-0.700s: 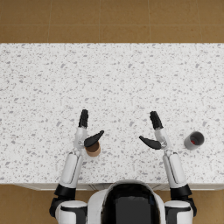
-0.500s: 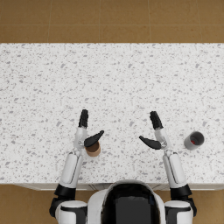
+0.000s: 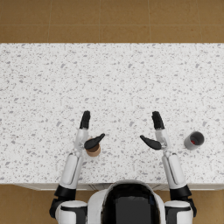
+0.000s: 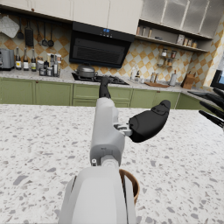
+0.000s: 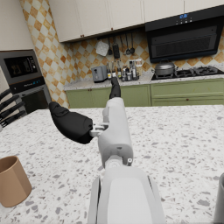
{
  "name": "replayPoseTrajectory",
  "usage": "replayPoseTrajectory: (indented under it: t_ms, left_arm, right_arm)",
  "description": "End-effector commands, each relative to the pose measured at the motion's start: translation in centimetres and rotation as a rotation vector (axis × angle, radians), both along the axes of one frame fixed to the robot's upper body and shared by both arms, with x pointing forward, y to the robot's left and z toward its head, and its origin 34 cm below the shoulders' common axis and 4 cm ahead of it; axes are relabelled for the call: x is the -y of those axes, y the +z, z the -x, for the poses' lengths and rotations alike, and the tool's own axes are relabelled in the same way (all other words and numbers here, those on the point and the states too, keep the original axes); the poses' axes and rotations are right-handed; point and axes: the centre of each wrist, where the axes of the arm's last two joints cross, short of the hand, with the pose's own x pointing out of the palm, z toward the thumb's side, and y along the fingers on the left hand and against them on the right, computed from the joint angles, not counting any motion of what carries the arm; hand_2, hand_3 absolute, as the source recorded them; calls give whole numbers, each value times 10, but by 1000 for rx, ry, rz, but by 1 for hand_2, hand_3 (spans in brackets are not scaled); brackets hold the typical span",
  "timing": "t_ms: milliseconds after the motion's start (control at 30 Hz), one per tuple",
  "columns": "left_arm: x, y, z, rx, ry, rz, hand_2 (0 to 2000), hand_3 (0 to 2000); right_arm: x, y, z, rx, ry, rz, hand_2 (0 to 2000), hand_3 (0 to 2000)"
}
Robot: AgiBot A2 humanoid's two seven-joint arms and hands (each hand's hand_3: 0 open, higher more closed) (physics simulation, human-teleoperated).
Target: Pick up two cups and pour the berry on the right into the cup on the left
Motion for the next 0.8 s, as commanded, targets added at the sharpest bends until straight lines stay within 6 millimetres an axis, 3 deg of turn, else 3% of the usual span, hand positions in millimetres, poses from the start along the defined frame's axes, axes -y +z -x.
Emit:
replayPoseTrajectory:
  t_ms: [33, 233, 400, 500, 600, 800]
  left_arm:
    - [-11, -1, 7, 13, 37, -35, 0, 0]
    - [-15, -9, 18, 47, 90, -214, 0, 0]
    - [-14, -33, 29, -26, 78, -300, 0, 0]
    - [-19, -35, 30, -17, 117, -380, 0, 0]
    - [-23, -53, 33, -78, 125, -428, 0, 0]
    - [-25, -54, 52, -87, 117, -458, 0, 0]
  right_arm:
    - [19, 6, 9, 37, -79, 25, 0, 0]
    - [45, 6, 21, 93, -256, 183, 0, 0]
    - [70, 6, 35, 101, -401, 255, 0, 0]
    - [84, 6, 46, 105, -496, 300, 0, 0]
    - [114, 0, 57, 67, -657, 303, 0, 0]
    - [132, -19, 71, -22, -755, 297, 0, 0]
